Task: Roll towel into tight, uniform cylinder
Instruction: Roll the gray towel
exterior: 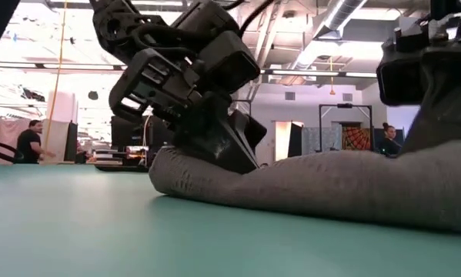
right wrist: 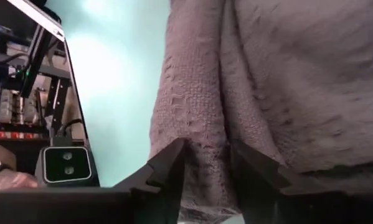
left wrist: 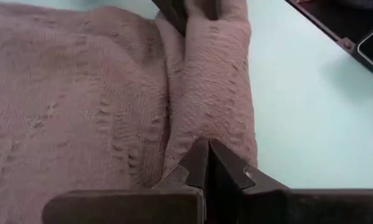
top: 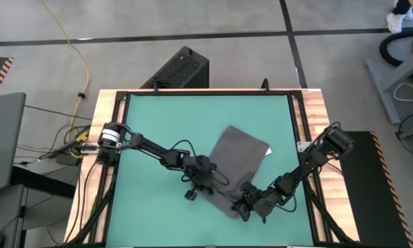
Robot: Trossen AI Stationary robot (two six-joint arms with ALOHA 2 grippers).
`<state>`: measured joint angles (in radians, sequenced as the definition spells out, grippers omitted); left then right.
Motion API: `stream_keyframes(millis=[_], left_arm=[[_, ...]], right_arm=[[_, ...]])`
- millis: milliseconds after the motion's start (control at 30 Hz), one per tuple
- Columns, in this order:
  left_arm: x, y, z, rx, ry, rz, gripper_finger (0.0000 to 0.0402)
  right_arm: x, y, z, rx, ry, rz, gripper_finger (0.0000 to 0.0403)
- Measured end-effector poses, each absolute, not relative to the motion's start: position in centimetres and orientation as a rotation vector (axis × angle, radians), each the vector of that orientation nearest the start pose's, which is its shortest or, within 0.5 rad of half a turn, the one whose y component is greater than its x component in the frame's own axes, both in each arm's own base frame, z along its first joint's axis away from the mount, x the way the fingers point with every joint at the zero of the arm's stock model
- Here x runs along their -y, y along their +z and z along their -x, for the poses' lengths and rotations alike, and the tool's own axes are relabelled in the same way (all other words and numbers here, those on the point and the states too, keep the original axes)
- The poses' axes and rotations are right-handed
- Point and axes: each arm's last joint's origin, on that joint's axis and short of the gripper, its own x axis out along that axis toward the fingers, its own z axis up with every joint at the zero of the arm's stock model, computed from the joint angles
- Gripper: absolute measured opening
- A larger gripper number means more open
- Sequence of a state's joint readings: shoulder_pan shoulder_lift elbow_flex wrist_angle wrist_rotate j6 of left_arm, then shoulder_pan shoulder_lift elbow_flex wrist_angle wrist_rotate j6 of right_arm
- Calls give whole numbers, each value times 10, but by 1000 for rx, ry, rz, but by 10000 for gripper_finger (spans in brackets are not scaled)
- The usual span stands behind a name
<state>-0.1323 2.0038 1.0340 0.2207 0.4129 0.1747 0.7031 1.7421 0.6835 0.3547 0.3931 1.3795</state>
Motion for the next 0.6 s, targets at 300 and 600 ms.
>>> stream_keyframes(millis=[300,600], left_arm=[[47,100,-387,-727,-592,72,0],[40,97,-385,-783,-580,180,0]], right_arm=[[-161,164,-227,-587,-294,-746,159],[-88,152,-244,-710,-592,-526,148]])
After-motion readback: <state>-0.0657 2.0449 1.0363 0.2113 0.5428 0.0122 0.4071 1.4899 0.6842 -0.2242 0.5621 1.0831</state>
